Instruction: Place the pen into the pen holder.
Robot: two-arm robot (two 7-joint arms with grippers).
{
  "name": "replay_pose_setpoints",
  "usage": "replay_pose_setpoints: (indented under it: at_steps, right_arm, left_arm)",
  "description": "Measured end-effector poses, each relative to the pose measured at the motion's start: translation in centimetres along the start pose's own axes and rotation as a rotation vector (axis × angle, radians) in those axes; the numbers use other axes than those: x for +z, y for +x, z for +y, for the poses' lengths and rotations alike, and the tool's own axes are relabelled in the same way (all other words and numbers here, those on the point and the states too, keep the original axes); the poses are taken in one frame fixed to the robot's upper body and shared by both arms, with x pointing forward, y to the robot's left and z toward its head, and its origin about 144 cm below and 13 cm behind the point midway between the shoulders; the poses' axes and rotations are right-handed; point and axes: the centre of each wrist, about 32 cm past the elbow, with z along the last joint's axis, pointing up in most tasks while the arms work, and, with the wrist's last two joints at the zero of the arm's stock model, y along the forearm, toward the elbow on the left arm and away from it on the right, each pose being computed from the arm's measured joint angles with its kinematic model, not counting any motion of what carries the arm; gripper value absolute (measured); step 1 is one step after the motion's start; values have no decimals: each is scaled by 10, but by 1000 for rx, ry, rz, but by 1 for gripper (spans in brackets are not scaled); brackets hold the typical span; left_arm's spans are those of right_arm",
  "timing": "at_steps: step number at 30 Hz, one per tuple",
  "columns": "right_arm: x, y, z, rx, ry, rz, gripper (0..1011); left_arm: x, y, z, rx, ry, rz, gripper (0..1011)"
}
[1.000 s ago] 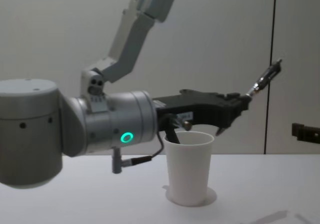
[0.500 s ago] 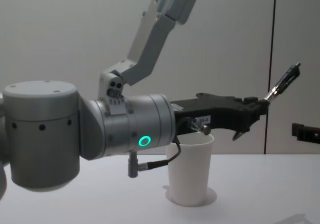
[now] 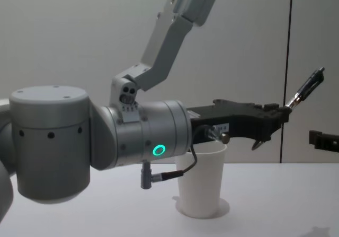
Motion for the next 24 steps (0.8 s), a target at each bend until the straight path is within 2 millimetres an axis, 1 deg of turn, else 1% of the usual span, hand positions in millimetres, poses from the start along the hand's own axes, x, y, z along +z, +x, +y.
replay_pose_setpoints:
  at_steps: [12,24]
  right_arm:
    - [1,2,-5,5,0,-3,1001]
    - [-1,12,-19,39,26,21,1001]
  left_arm:
    - [0,-1,-1,-1,1,1,126]
    - [0,-1,-1,-3,0,1,126]
